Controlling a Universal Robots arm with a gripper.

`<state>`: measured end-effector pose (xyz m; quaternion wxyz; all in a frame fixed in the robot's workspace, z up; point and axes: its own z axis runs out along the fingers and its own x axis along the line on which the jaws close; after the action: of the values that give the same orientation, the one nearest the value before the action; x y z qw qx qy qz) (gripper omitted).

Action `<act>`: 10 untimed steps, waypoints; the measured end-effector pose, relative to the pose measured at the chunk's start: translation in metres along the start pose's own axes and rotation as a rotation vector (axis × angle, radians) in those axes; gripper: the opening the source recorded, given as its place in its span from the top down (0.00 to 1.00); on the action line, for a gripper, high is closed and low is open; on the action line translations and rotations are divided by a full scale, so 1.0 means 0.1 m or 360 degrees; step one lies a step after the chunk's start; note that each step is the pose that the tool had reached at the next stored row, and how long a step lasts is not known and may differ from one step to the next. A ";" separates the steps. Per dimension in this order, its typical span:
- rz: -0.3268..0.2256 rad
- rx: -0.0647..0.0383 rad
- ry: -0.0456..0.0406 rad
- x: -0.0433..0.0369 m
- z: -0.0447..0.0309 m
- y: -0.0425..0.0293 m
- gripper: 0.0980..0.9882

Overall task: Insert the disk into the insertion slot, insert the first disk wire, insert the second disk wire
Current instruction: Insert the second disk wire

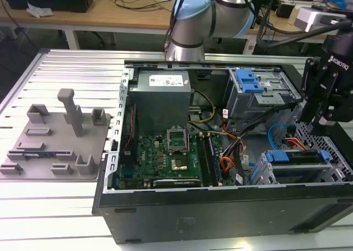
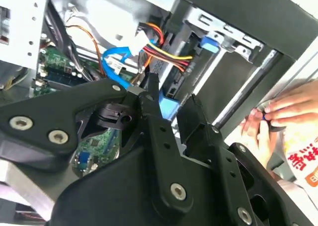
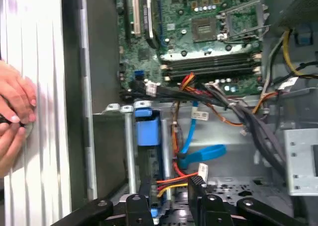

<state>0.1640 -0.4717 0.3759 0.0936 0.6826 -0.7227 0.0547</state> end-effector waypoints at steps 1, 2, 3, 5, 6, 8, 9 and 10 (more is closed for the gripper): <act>-0.0011 0.0007 0.0002 -0.019 0.004 0.001 0.63; -0.0022 0.0017 0.0007 -0.031 0.007 0.001 0.63; -0.0036 0.0033 0.0012 -0.043 0.009 0.001 0.63; -0.0066 0.0073 0.0019 -0.092 0.015 0.003 0.63; -0.0065 0.0087 0.0020 -0.124 0.019 0.032 0.63; -0.0063 0.0095 0.0023 -0.136 0.028 0.115 0.63; -0.0063 0.0095 0.0027 -0.135 0.032 0.147 0.63; -0.0065 0.0096 0.0032 -0.134 0.034 0.165 0.63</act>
<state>0.1480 -0.4583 0.3706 0.0815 0.6991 -0.7057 0.0813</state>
